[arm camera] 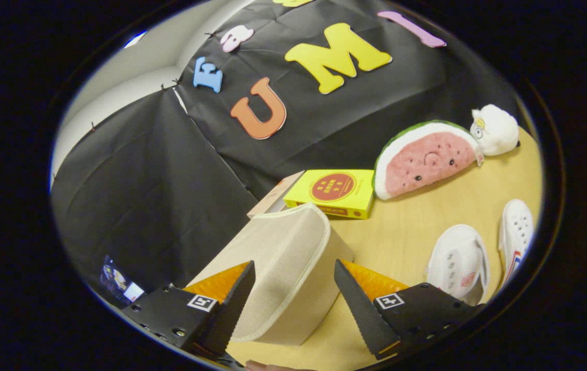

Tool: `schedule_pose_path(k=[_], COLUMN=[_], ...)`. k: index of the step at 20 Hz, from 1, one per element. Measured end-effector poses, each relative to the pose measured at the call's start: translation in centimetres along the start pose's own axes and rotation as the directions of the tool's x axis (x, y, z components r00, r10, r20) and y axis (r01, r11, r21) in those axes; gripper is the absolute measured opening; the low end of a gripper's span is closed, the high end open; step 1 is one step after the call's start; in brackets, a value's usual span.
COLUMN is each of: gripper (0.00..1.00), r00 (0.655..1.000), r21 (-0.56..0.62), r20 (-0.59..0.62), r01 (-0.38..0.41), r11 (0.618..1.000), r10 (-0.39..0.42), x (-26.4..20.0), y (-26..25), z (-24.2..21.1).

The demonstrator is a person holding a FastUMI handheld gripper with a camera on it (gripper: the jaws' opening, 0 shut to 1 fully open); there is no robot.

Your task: Open the storage box then place both shoes into the box .Put the left shoe in first, then the right shoe, with the right side of both shoes facing outward in a uniform manner.

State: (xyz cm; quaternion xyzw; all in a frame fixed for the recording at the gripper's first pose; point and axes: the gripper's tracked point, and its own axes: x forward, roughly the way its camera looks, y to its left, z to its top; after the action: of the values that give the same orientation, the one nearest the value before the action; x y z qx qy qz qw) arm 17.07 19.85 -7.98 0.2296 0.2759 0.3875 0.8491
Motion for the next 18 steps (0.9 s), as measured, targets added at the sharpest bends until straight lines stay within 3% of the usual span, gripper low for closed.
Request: schedule_pose_path(k=[3, 6, 9, 11, 16, 18], gripper=[0.95, 0.94, 0.93, 0.74, 0.64, 0.64], r00=[0.997, 0.984, 0.967, 0.966, 0.962, 0.963], r21=[0.146, 0.309, 0.373, 0.386, 0.423, 0.420], r20=[-0.046, -0.061, -0.077, -0.085, -0.105, -0.116], r01=[-0.063, -0.139, -0.197, -0.193, -0.185, -0.175], r11=[0.987, 0.941, 0.907, 0.902, 0.887, 0.890], r10=[0.070, 0.165, 0.242, 0.243, 0.251, 0.244], x=[2.1, 3.4, 3.3, 3.5, 3.2, 3.2], y=[-0.4, 0.1, 1.1, 1.0, 1.2, 1.1], z=[-0.6, -0.8, -0.9, -1.0, -1.0, -0.9])
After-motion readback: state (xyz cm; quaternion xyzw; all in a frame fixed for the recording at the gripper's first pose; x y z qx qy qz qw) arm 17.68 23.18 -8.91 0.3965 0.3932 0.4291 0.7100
